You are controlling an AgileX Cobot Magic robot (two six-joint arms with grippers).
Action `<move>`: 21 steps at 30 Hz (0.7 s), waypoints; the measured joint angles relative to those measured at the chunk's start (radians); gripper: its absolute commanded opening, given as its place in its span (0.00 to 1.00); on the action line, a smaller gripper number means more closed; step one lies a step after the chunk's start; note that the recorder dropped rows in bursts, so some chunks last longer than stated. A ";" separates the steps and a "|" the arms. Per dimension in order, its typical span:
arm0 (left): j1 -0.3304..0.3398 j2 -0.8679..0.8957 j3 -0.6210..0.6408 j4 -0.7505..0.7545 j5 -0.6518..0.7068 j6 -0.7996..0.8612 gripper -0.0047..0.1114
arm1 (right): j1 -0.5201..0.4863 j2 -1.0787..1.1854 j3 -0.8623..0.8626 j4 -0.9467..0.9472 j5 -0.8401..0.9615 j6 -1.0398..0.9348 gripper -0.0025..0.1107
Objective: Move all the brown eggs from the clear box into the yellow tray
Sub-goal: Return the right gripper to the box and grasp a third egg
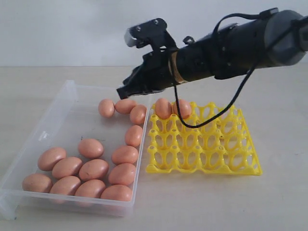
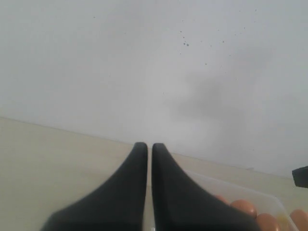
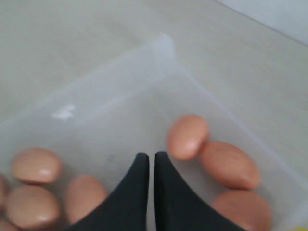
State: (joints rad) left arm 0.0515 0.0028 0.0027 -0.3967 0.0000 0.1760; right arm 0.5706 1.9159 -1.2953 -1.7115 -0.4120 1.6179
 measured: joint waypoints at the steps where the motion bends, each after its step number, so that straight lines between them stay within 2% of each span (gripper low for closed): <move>1: 0.000 0.000 0.000 0.000 0.000 0.000 0.07 | 0.017 0.010 -0.039 -0.010 -0.083 0.084 0.02; 4: 0.000 0.000 0.000 0.000 0.000 0.000 0.07 | 0.053 0.045 -0.085 -0.015 -0.209 0.135 0.02; 6: 0.000 0.000 0.000 0.000 0.000 0.000 0.07 | 0.089 0.059 -0.087 -0.030 -0.161 0.079 0.02; 8: 0.000 0.000 0.000 0.000 0.000 0.000 0.07 | 0.121 0.062 -0.087 -0.034 0.021 0.043 0.02; 9: 0.000 0.000 0.000 0.000 0.000 0.000 0.07 | 0.135 0.063 -0.087 -0.037 0.200 0.010 0.02; 14: 0.000 0.000 0.000 0.000 0.000 0.000 0.07 | 0.150 0.065 -0.072 -0.035 0.561 -0.124 0.02; 18: 0.000 0.000 0.000 0.000 0.000 0.000 0.07 | 0.188 0.067 -0.047 0.076 0.857 -0.459 0.02; 19: 0.000 0.000 0.000 0.000 0.000 0.000 0.07 | 0.207 0.067 -0.047 0.179 0.962 -0.648 0.02; 20: 0.000 0.000 0.000 0.000 0.000 0.000 0.07 | 0.213 0.065 -0.047 0.261 0.973 -0.762 0.02; 21: 0.000 0.000 0.000 0.000 0.000 0.000 0.07 | 0.225 0.050 -0.047 0.504 0.942 -1.002 0.02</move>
State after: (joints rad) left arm 0.0515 0.0028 0.0027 -0.3967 0.0000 0.1760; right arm 0.7960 1.9660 -1.3422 -1.2075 0.5301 0.6162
